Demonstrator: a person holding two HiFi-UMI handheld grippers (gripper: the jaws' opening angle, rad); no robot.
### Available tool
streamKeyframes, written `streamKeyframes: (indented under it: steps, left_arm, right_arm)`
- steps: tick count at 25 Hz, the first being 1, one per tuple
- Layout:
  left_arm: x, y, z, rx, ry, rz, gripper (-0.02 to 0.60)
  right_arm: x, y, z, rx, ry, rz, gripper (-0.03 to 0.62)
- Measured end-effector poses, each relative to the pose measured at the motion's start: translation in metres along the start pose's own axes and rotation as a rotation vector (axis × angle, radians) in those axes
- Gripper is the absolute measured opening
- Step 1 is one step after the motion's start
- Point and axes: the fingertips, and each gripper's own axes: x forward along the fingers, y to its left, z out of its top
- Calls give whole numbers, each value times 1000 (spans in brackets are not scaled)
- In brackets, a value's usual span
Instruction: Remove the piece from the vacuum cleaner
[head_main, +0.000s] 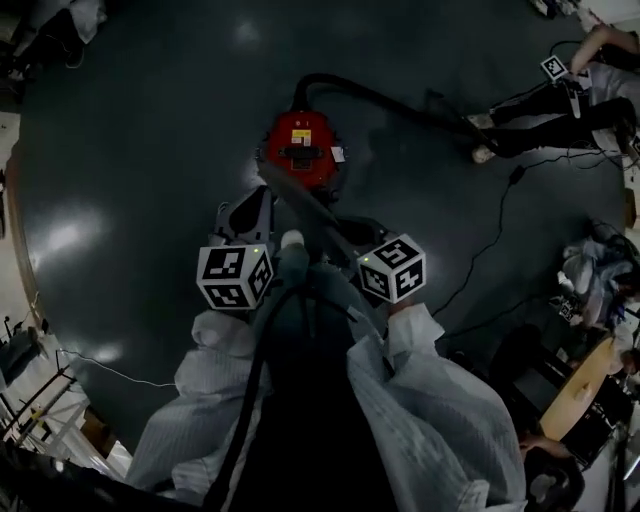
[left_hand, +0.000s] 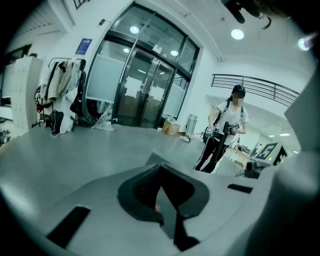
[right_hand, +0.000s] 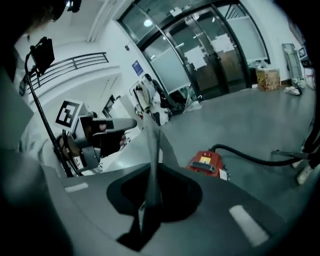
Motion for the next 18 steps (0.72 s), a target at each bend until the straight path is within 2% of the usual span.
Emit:
streamKeyframes:
  steps: [3, 6, 11, 18]
  left_arm:
    - [-36, -26, 42, 35, -72, -2, 5]
    - [-57, -42, 77, 42, -142, -6, 5]
    - [-77, -59, 110, 96, -204, -15, 5]
    - [-98, -69, 126, 127, -246, 7, 5]
  right_arm:
    - [-42, 34, 54, -26, -148, -17, 26]
    - [-69, 59, 99, -99, -259, -26, 26]
    - [-85, 89, 140, -223, -328, -36, 26]
    - [-96, 112, 159, -276, -370, 9, 25]
